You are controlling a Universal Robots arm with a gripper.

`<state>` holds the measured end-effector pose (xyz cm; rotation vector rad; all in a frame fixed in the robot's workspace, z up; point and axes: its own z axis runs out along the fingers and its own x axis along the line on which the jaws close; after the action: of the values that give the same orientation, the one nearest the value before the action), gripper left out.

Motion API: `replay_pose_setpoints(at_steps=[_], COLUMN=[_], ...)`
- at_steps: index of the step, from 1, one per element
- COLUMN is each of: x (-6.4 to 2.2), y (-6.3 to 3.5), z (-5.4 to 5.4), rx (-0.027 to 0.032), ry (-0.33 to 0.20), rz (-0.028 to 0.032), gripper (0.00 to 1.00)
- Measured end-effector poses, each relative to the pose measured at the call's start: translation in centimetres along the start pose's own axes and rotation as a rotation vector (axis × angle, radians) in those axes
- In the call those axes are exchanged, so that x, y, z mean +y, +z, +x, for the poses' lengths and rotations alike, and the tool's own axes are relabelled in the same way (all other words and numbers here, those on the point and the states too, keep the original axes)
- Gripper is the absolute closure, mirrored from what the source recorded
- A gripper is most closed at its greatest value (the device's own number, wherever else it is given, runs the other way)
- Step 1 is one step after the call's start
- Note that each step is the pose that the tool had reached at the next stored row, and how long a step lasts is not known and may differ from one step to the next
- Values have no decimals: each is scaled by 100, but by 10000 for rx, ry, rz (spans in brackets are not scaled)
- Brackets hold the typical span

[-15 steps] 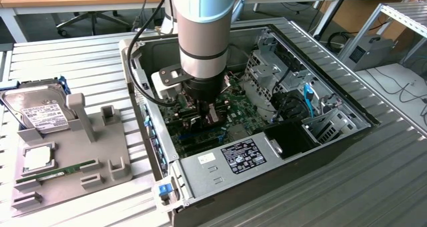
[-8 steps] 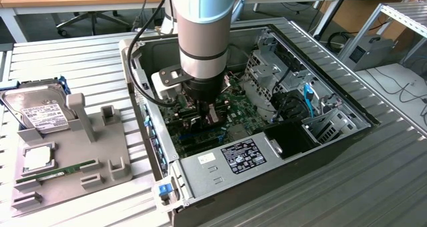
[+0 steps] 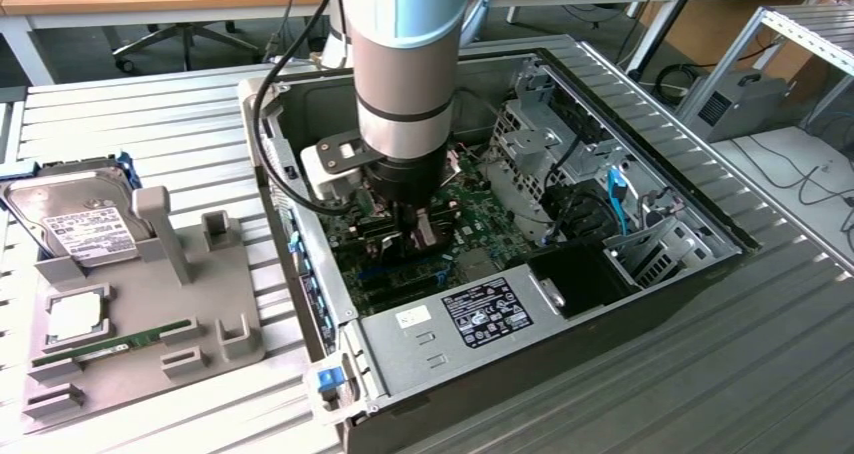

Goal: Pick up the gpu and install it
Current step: 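Insert the gpu into the slot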

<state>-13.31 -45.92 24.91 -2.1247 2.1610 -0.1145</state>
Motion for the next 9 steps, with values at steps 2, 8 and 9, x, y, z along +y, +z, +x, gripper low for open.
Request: replay_pose_setpoints(at_steps=[2,8,9], x=[3,5,5], y=[0,-1,-1], z=[0,0,0], rx=[-1,-1,-1], ry=[0,1,1], rz=[2,1,1], gripper=[73,73,73])
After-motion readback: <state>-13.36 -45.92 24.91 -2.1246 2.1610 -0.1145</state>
